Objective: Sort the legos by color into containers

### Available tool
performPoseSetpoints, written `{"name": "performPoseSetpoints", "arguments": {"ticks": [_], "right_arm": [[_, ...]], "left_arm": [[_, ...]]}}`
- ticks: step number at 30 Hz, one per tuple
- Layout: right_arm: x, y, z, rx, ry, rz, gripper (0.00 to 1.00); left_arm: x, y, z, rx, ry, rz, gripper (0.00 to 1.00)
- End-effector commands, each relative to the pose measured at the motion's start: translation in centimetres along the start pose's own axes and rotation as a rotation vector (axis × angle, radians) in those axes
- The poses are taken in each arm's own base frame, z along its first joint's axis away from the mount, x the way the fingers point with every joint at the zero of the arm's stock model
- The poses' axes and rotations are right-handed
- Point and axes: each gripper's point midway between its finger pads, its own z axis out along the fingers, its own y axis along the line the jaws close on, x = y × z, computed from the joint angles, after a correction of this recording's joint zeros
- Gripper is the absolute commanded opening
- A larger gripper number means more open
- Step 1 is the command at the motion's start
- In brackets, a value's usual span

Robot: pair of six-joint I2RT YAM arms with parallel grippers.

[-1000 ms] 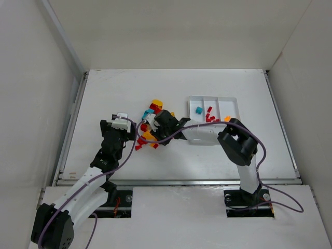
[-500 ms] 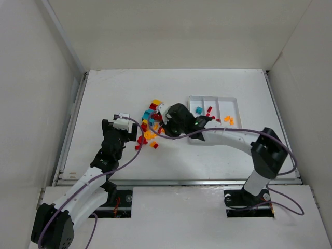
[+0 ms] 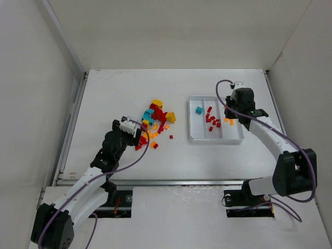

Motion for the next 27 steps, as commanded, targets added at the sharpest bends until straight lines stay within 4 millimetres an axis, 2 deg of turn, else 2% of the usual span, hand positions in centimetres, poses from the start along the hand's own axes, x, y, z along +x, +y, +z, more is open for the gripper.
{"name": "performPoseSetpoints", "arguments": {"ticks": [1, 3, 6, 7, 8, 9, 10, 11, 13, 16, 18, 19, 20, 23, 24, 26, 27], "right_arm": [[2.4, -2.3, 1.3, 0.056, 0.097, 0.042, 0.12], [4.2, -4.1, 2.6, 0.102, 0.17, 0.065, 0.15], [4.4, -4.9, 3.4, 0.118, 0.192, 0.078, 0.21], [4.9, -4.9, 3.7, 0.119, 0.205, 0.078, 0.3], [4.2, -4.9, 3.7, 0.118, 0.192, 0.078, 0.45], [4.2, -4.9, 3.7, 0.117, 0.192, 0.069, 0.46], [4.1, -4.9, 3.8, 0.117, 0.198, 0.069, 0.54], [4.1, -5.1, 3.8, 0.126, 0.198, 0.068, 0.56], [2.7, -5.1, 3.4, 0.124, 0.168, 0.06, 0.57], [2.4, -4.9, 3.0, 0.11, 0.169, 0.038, 0.59], [0.6, -4.7, 2.2, 0.097, 0.126, 0.03, 0.59], [0.6, -4.4, 2.2, 0.08, 0.127, 0.031, 0.59], [-0.2, -4.1, 1.8, 0.064, 0.103, 0.032, 0.62], [-1.5, -3.3, 1.0, 0.032, 0.064, 0.016, 0.62], [-1.8, -3.3, 0.7, 0.032, 0.054, 0.005, 0.62], [-2.5, -1.8, 0.7, -0.006, 0.035, -0.026, 0.62], [-2.7, -1.4, 0.4, -0.014, 0.027, -0.032, 0.62]], "left_arm": [[-1.0, -3.3, -0.4, 0.2, -0.026, 0.046, 0.68], [-1.0, -4.2, -0.5, 0.262, -0.021, 0.07, 0.65], [-0.8, -5.5, -0.8, 0.35, -0.002, 0.101, 0.63], [-0.6, -5.9, -1.0, 0.38, -0.003, 0.121, 0.63], [-0.3, -6.2, -1.0, 0.4, 0.014, 0.129, 0.63], [-0.5, -6.5, -0.9, 0.417, 0.013, 0.139, 0.65], [0.1, -6.8, -1.2, 0.444, 0.029, 0.151, 0.66], [-0.1, -7.4, -1.3, 0.499, 0.018, 0.208, 0.69], [-0.5, -7.8, -1.4, 0.536, 0.025, 0.24, 0.74], [-1.3, -8.6, -1.2, 0.63, 0.002, 0.358, 0.76], [-0.7, -9.5, -1.6, 0.724, 0.01, 0.433, 0.78], [-1.6, -9.4, -1.3, 0.754, -0.041, 0.564, 0.78], [0.1, -9.8, -1.6, 0.822, 0.01, 0.613, 0.78], [1.0, -10.5, -1.5, 0.97, -0.008, 0.806, 0.78], [2.4, -10.4, -2.0, 1.053, -0.013, 0.952, 0.78], [2.9, -10.7, -2.2, 1.153, -0.042, 1.097, 0.78], [4.9, -10.7, -3.0, 1.245, 0.01, 1.129, 0.78]]}}
